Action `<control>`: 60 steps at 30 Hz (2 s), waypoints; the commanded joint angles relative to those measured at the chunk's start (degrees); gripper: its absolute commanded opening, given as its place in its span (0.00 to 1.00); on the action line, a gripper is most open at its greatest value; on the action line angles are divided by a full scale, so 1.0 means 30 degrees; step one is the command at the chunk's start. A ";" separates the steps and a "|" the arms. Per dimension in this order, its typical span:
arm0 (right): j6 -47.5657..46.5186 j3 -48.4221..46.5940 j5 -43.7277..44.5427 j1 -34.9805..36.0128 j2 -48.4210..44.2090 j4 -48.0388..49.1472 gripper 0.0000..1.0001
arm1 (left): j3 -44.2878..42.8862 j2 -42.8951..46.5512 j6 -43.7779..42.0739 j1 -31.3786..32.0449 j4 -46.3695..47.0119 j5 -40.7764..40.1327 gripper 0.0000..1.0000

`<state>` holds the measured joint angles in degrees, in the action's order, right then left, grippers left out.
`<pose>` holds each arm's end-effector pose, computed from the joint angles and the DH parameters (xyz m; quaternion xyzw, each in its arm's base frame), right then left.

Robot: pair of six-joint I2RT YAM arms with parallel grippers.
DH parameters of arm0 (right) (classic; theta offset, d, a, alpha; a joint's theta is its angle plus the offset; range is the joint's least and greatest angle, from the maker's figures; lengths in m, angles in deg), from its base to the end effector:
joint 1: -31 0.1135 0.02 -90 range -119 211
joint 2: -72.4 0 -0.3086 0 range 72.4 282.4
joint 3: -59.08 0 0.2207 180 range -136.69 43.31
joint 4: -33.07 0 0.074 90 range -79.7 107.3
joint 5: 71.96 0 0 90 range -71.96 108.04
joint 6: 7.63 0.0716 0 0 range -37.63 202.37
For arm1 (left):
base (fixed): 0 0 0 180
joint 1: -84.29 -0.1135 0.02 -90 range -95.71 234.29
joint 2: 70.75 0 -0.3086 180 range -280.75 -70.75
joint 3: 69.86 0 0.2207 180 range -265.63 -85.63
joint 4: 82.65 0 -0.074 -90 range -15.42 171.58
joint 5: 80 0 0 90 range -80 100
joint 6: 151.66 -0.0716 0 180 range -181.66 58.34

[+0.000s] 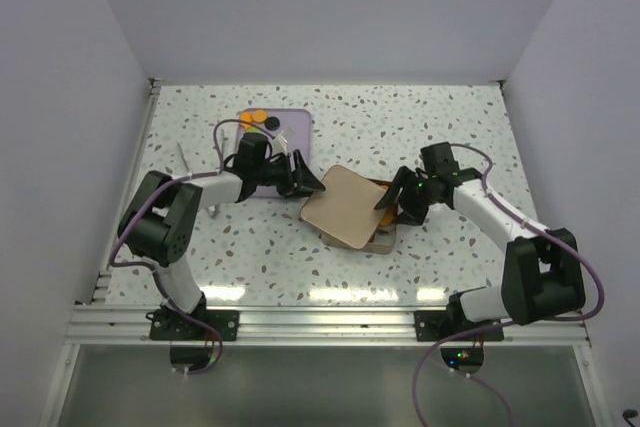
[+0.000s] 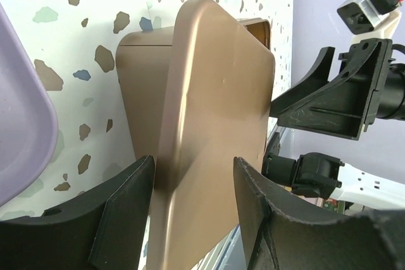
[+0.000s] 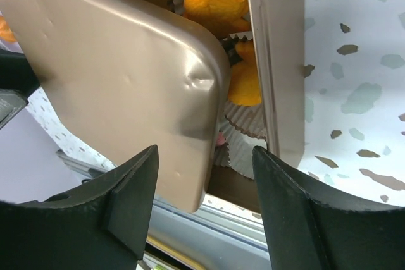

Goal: Pack the cookies

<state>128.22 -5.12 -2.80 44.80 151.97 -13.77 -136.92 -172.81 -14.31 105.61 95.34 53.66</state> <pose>0.2296 0.0826 0.2338 0.2218 0.9296 0.2698 0.1176 0.3227 -0.1790 0.2130 -0.0255 0.8468 -0.5084 0.1543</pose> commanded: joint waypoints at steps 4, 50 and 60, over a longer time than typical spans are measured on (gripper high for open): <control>-0.1160 -0.1348 0.1525 -0.0089 -0.0302 -0.2357 0.66 | -0.0219 0.0212 -0.0111 0.0363 0.0365 -0.0315 0.57; -0.3679 0.1257 0.2142 -0.3954 -0.1797 -0.3149 0.45 | -0.0012 0.4283 -0.0726 0.1592 -0.7162 -0.6700 0.57; -0.3622 0.2283 0.0327 -0.4161 -0.0742 -0.1393 0.35 | -0.0306 0.4167 -0.0258 0.2473 -0.7428 -0.7258 0.57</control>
<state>118.14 1.09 1.02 32.49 149.18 -21.12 -135.68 -161.97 -14.90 112.37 73.59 33.18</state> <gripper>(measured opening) 0.355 0.573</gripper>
